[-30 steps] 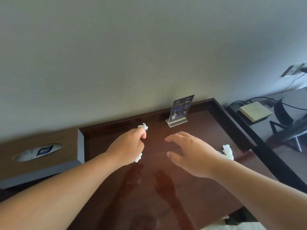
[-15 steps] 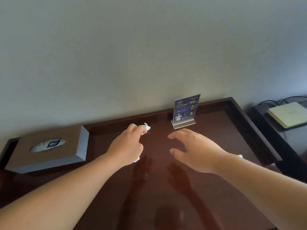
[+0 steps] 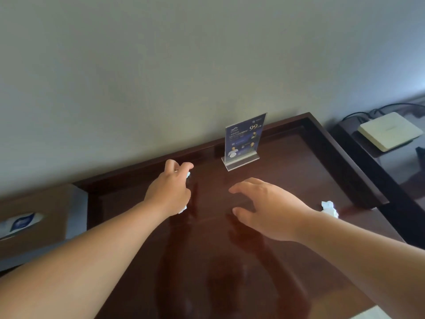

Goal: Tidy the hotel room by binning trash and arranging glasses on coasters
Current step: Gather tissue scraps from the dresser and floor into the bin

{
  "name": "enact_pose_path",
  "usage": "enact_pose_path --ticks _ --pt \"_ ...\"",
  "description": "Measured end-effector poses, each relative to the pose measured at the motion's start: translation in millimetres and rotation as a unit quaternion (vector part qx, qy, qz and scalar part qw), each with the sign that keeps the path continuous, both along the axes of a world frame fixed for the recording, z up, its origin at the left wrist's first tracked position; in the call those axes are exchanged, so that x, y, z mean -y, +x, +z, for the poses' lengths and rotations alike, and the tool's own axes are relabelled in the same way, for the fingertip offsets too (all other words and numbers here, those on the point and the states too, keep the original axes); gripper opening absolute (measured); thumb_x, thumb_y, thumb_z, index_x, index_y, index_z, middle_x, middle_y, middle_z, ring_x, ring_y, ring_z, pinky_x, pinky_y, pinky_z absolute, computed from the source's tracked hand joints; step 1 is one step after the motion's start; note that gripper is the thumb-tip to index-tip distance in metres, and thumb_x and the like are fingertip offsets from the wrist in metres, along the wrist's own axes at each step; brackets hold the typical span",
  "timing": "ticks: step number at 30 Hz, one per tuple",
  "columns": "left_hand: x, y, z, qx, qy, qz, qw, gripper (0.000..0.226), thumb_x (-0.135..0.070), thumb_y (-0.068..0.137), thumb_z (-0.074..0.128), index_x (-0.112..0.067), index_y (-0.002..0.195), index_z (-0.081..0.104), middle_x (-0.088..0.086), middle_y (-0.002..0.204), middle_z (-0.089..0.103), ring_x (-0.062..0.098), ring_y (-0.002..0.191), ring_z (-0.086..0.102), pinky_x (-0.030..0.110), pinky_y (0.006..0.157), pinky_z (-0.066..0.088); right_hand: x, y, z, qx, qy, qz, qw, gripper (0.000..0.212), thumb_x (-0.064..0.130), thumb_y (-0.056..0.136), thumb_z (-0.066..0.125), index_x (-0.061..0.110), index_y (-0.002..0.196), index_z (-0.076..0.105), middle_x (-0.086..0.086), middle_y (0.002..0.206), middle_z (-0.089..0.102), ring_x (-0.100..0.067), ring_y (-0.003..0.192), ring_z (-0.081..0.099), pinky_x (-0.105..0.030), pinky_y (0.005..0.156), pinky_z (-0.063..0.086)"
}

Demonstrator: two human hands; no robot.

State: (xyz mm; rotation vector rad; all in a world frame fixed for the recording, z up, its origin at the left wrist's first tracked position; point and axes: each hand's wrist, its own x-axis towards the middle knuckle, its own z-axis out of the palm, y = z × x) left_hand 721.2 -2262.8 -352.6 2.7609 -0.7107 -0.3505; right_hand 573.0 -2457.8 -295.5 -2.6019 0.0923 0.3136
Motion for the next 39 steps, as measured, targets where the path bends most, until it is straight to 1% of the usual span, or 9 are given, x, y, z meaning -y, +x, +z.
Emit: enact_pose_path --ticks 4,9,15,21,27,32,35,36,39 --pt "4 15 -15 -0.01 0.03 0.007 0.999 0.062 -0.004 0.074 0.047 -0.033 0.129 0.04 -0.002 0.117 0.032 0.024 0.076 0.049 0.031 0.062 0.039 4 3 -14 -0.006 0.001 -0.014 1.0 0.046 0.051 0.089 0.05 0.038 0.133 0.045 0.02 0.131 0.045 -0.006 0.115 0.049 -0.019 0.082 0.036" --pt "7 21 -28 -0.016 0.038 -0.001 0.999 0.054 -0.005 0.079 0.046 -0.03 0.127 0.042 0.001 0.117 0.033 0.026 0.069 0.049 0.031 0.06 0.038 5 7 -24 -0.012 0.013 -0.027 0.999 0.045 0.051 0.088 0.051 0.038 0.13 0.046 0.021 0.127 0.048 -0.004 0.111 0.051 -0.019 0.082 0.039" --pt "9 19 -31 -0.025 0.031 0.002 0.999 0.016 -0.004 0.085 0.043 -0.016 0.096 0.047 0.007 0.1 0.041 0.036 0.069 0.051 0.038 0.061 0.044 6 12 -29 -0.013 0.01 -0.034 0.999 0.043 0.049 0.088 0.051 0.037 0.13 0.047 0.019 0.124 0.05 -0.004 0.106 0.05 -0.019 0.077 0.036" --pt "14 12 -15 -0.076 0.008 -0.024 0.997 0.008 -0.012 0.079 0.048 -0.02 0.079 0.047 0.0 0.089 0.043 0.028 0.073 0.05 0.032 0.06 0.037 4 12 -18 -0.006 -0.002 -0.031 0.999 0.044 0.049 0.089 0.05 0.037 0.131 0.046 0.018 0.129 0.048 -0.007 0.114 0.049 -0.02 0.08 0.036" --pt "23 -4 15 -0.04 -0.021 -0.073 0.996 0.008 -0.02 0.077 0.051 -0.021 0.069 0.05 -0.006 0.079 0.05 0.018 0.072 0.051 0.027 0.054 0.032 -1 2 5 0.011 -0.016 -0.041 0.999 0.045 0.05 0.089 0.05 0.036 0.131 0.046 0.017 0.129 0.047 -0.005 0.106 0.052 -0.021 0.081 0.039" --pt "33 -18 41 0.011 -0.037 -0.127 0.991 0.023 -0.031 0.081 0.051 -0.019 0.062 0.044 -0.004 0.068 0.053 0.013 0.062 0.05 0.027 0.048 0.025 -5 -18 25 0.022 -0.034 -0.059 0.997 0.046 0.049 0.089 0.049 0.035 0.133 0.046 0.015 0.132 0.046 -0.01 0.116 0.05 -0.023 0.087 0.042" --pt "44 -29 61 0.034 -0.05 -0.156 0.986 0.033 -0.038 0.086 0.051 -0.017 0.062 0.041 -0.002 0.062 0.052 0.018 0.06 0.051 0.028 0.047 0.025 -1 -35 39 0.032 -0.066 -0.078 0.994 0.045 0.05 0.09 0.047 0.038 0.132 0.045 0.018 0.132 0.045 -0.008 0.118 0.048 -0.014 0.068 0.034" --pt "48 -32 67 0.037 -0.057 -0.162 0.984 0.034 -0.04 0.087 0.051 -0.017 0.063 0.041 -0.002 0.061 0.052 0.02 0.06 0.052 0.028 0.047 0.025 2 -41 44 0.035 -0.07 -0.086 0.993 0.045 0.05 0.09 0.047 0.038 0.132 0.045 0.018 0.132 0.045 -0.008 0.119 0.048 -0.014 0.069 0.034" --pt "60 -46 83 0.048 -0.075 -0.182 0.979 0.025 -0.039 0.09 0.049 -0.023 0.071 0.047 -0.006 0.059 0.054 0.017 0.058 0.053 0.026 0.046 0.027 10 -57 56 0.04 -0.069 -0.107 0.991 0.045 0.05 0.09 0.048 0.037 0.133 0.045 0.016 0.134 0.045 -0.008 0.116 0.05 -0.025 0.09 0.043"
